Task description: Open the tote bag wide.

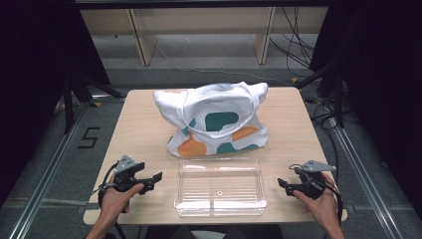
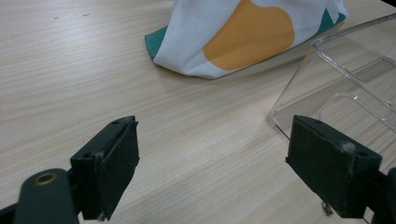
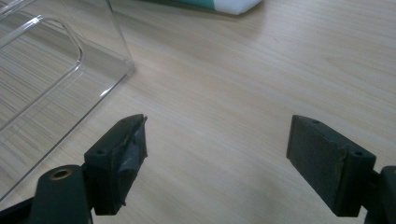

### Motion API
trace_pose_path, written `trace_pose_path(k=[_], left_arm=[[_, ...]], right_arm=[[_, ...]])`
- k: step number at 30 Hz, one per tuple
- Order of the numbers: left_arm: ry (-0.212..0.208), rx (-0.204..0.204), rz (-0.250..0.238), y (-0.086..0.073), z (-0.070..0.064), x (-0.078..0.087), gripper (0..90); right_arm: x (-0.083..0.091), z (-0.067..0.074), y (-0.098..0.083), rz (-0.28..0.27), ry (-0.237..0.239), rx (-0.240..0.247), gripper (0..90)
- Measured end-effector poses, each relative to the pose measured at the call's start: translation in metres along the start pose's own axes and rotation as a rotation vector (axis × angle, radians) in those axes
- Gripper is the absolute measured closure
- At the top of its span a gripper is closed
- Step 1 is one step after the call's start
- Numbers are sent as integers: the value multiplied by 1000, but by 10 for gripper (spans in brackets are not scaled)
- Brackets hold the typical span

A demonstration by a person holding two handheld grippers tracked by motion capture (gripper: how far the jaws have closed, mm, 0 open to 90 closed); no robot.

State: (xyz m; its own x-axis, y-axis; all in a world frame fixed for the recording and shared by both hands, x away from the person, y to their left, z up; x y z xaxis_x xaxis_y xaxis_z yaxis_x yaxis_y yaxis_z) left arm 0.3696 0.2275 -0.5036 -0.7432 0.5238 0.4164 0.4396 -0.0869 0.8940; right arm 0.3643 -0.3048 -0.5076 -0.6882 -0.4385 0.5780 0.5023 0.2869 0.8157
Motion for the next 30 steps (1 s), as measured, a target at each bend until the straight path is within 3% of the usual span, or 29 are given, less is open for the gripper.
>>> trace_pose_path(k=[13, 21, 27, 28, 30], left_arm=[[5, -8, 3, 0, 0, 0, 162], [11, 6, 3, -1, 0, -1, 162], [11, 1, 0, 0, 1, -1, 162], [10, -4, 3, -1, 1, -1, 162], [12, -7, 6, -1, 2, -1, 162]], right_arm=[[0, 1, 1, -5, 7, 14, 260], [0, 0, 4, -36, 22, -9, 272], [7, -1, 21, -75, 10, 7, 290], [9, 0, 29, -87, -10, 41, 300], [10, 1, 33, -94, -10, 53, 302]])
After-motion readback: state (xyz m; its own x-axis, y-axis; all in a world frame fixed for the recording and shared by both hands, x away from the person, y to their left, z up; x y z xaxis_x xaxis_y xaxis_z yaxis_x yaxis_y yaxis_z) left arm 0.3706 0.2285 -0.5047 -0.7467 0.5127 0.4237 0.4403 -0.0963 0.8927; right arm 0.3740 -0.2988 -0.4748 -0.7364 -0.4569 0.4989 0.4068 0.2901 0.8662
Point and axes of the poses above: each handheld gripper's, and its own axes: x roughly backward along the jaws, y roughly out of its top, z roughly to its left, the point moved 2 cm from there along -x, roughly forward along the jaws, and after that the axes turned 7 degrees about -z, right-handed, at the moved point
